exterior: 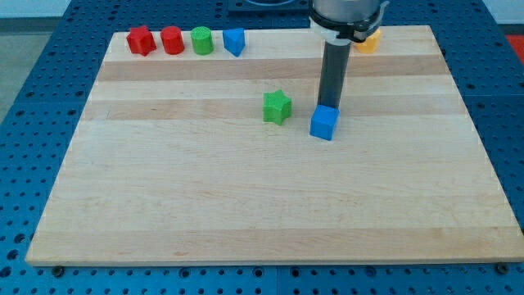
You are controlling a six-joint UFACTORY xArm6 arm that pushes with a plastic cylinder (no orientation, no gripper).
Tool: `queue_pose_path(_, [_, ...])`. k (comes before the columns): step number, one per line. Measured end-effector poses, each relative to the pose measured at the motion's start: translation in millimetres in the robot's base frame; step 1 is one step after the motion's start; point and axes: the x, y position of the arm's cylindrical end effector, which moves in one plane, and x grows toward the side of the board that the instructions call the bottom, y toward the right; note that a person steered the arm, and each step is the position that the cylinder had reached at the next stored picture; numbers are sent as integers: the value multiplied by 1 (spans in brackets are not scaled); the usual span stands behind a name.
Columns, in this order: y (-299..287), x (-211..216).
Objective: Push the cube right below the green star
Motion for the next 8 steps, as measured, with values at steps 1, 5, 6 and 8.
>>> queue_pose_path(1, [25, 0])
queue_pose_path(5, [34, 37])
queue_pose_path(6, [30, 37])
queue_pose_path(8, [11, 37])
